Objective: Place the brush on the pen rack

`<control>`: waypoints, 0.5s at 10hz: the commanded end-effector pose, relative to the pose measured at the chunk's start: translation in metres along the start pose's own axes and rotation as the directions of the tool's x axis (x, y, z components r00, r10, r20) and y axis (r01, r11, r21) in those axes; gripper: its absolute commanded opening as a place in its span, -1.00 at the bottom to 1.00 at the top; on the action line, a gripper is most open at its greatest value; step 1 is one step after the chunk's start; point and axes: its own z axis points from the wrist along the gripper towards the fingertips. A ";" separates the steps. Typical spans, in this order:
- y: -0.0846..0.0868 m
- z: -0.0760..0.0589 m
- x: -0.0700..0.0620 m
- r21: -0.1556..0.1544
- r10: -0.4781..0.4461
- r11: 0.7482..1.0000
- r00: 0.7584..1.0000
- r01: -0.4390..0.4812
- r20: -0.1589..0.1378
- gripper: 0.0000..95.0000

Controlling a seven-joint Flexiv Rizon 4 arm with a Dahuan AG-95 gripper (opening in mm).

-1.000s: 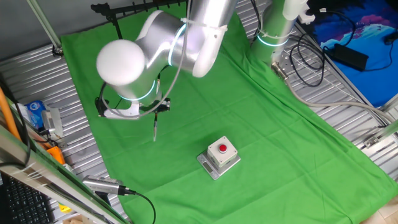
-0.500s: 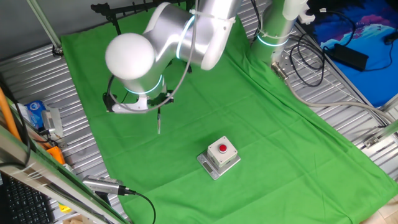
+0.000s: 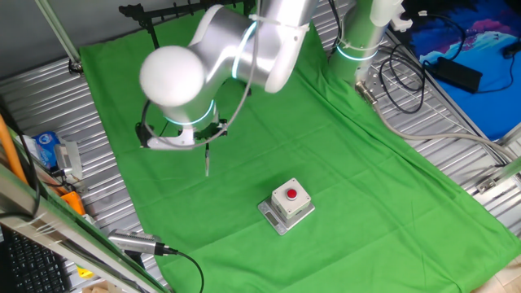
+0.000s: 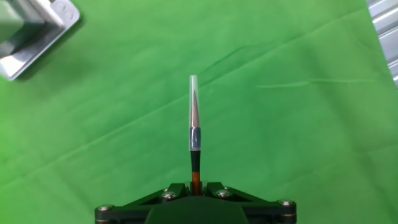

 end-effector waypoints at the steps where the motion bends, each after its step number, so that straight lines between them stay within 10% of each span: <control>1: 0.000 0.000 -0.001 0.026 0.023 0.999 1.000 -0.024 0.010 -1.00; 3: 0.000 0.000 -0.001 0.023 0.033 0.999 0.999 -0.032 -0.002 -1.00; 5: 0.000 0.000 -0.001 0.024 0.033 0.999 0.996 -0.032 -0.084 -1.00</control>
